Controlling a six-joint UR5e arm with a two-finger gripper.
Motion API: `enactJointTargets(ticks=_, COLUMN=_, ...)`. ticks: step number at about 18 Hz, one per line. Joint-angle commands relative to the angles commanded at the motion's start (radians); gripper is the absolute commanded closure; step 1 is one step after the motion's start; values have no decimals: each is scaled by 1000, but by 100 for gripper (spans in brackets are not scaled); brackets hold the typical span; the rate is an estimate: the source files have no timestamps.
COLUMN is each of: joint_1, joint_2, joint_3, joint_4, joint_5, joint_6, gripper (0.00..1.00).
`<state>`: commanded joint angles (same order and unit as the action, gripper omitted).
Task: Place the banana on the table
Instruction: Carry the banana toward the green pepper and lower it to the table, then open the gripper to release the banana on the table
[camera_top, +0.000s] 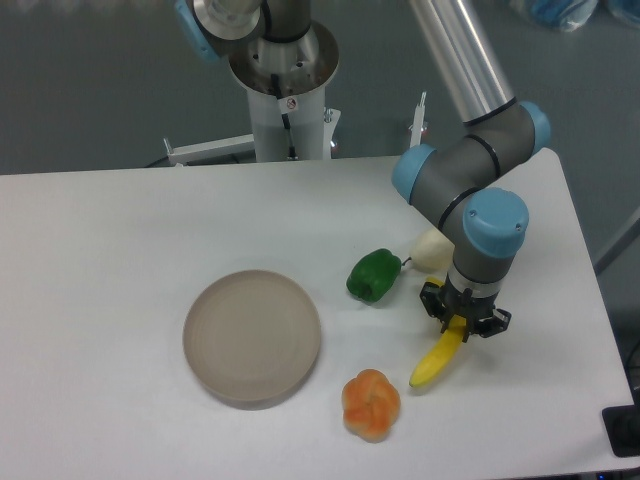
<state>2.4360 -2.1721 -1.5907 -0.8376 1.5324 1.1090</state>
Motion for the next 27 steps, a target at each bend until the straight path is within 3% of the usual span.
enactJointTargets(ticks=19, joint_1=-2, joint_2=-8, joint_3=6, joint_4=-2, joint_5=5, joint_6=29, gripper=72)
enactJointTargets(ticks=22, joint_1=-2, joint_2=-9, joint_3=8, joint_4=-2, joint_5=5, joint_6=26, gripper=68)
enactJointTargets(ticks=25, joint_1=-5, joint_2=-11, joint_3=14, joint_4=-2, joint_5=5, joint_6=26, gripper=50)
enactJointTargets(ticks=27, joint_1=-5, joint_2=-9, joint_3=15, joint_4=-2, joint_5=5, joint_6=26, gripper=47)
